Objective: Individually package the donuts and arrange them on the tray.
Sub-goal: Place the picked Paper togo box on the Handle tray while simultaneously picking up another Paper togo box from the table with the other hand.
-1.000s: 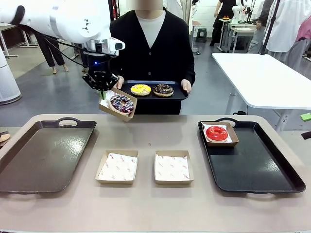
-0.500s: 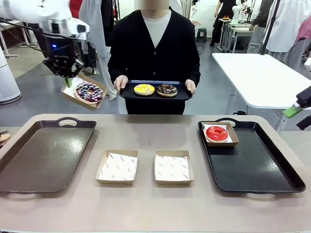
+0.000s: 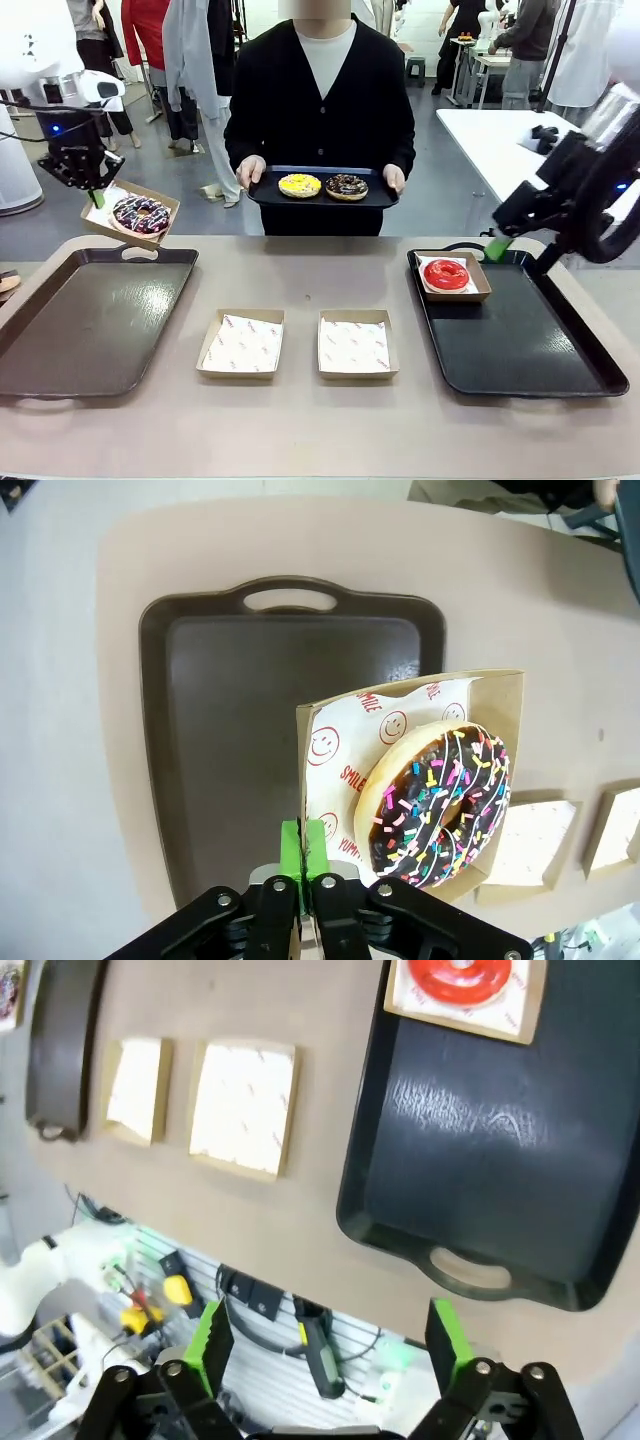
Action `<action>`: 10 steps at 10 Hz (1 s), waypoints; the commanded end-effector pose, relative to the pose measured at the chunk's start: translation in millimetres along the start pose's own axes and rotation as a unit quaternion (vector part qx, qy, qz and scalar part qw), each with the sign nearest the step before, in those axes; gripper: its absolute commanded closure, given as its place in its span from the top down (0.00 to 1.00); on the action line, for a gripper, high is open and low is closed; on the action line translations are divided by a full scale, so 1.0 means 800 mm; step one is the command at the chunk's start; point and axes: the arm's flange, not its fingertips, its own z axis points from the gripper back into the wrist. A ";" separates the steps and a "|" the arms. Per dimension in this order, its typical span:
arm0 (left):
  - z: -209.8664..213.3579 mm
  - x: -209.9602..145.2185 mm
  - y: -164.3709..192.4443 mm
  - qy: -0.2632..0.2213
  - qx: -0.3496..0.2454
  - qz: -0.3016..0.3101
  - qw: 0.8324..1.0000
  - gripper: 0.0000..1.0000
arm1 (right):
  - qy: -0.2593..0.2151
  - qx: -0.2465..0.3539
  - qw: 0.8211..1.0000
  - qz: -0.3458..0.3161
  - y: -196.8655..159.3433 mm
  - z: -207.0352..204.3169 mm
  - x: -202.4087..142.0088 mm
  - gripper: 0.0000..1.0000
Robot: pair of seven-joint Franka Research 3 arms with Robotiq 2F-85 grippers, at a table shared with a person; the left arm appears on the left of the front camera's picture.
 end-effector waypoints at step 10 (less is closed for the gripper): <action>-0.068 0.008 0.012 0.001 -0.010 -0.043 0.999 0.01 | -0.028 -0.050 0.995 -0.075 0.035 -0.114 0.041 1.00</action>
